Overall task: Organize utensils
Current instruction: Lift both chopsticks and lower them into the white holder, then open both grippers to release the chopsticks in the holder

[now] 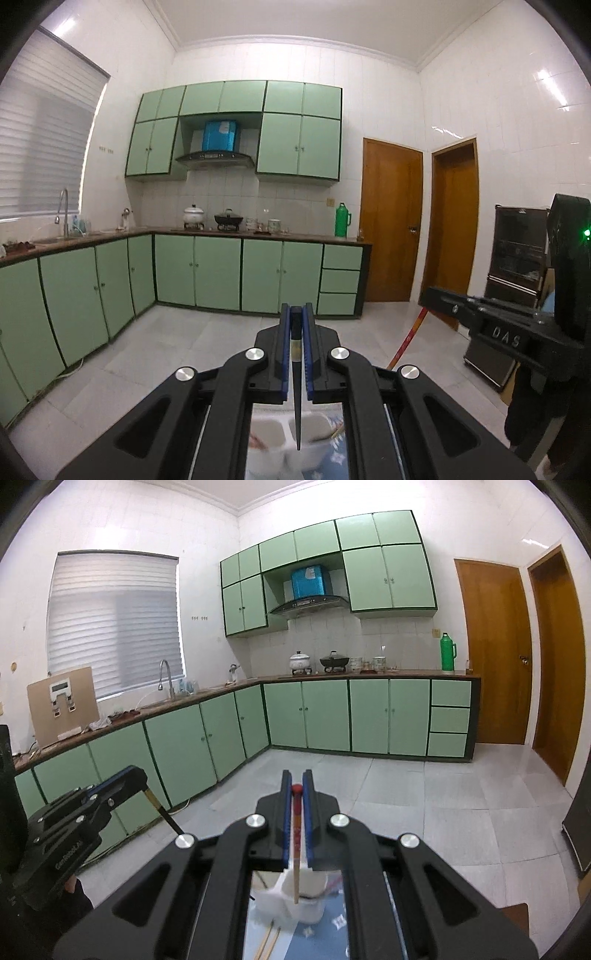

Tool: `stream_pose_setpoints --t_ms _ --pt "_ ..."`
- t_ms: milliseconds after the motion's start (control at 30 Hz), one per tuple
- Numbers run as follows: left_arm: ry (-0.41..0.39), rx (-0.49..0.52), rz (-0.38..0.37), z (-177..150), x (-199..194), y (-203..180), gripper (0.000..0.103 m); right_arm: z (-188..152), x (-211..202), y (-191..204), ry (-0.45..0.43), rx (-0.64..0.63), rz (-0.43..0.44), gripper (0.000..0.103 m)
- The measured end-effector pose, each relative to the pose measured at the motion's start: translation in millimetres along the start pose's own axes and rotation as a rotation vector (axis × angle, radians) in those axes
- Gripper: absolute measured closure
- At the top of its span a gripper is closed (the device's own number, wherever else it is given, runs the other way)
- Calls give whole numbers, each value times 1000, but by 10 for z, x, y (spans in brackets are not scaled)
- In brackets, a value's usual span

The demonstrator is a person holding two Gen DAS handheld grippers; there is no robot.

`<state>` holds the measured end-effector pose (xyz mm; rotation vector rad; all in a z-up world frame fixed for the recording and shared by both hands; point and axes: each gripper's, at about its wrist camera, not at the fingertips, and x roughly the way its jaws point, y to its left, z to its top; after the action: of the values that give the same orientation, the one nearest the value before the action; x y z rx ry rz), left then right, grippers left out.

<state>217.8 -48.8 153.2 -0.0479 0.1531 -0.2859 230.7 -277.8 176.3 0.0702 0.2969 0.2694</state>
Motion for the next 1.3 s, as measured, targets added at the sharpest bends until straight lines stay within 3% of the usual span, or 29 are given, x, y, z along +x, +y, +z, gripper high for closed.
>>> stream_pose_setpoints --t_ms 300,600,733,767,833,900,967,1000,1133,1300 --pt "90 5 40 -381 782 172 97 -239 873 -170 79 -5 -32 98" --pt "215 11 30 -772 1147 275 97 -691 1324 -165 182 -16 -27 97" --pt "228 -23 26 -819 1085 340 83 -781 1295 -154 194 -22 -39 92" --pt "220 -24 27 -807 1058 358 74 -783 1272 -154 188 -18 -43 89" --pt "196 -20 32 -753 945 366 61 -753 1169 -191 162 -8 -64 62" --pt "174 -8 39 -694 802 338 53 -736 1052 -199 137 -12 -85 60" --pt "160 -9 43 -645 660 333 45 -740 913 -221 118 -13 -101 53" --pt "151 -11 43 -637 572 333 40 -752 821 -227 104 -10 -115 44" --pt "127 -4 76 -690 229 333 30 -885 455 -225 62 -11 -158 25" --pt "174 -44 91 -1026 -150 387 28 -1218 39 -185 49 8 -165 17"
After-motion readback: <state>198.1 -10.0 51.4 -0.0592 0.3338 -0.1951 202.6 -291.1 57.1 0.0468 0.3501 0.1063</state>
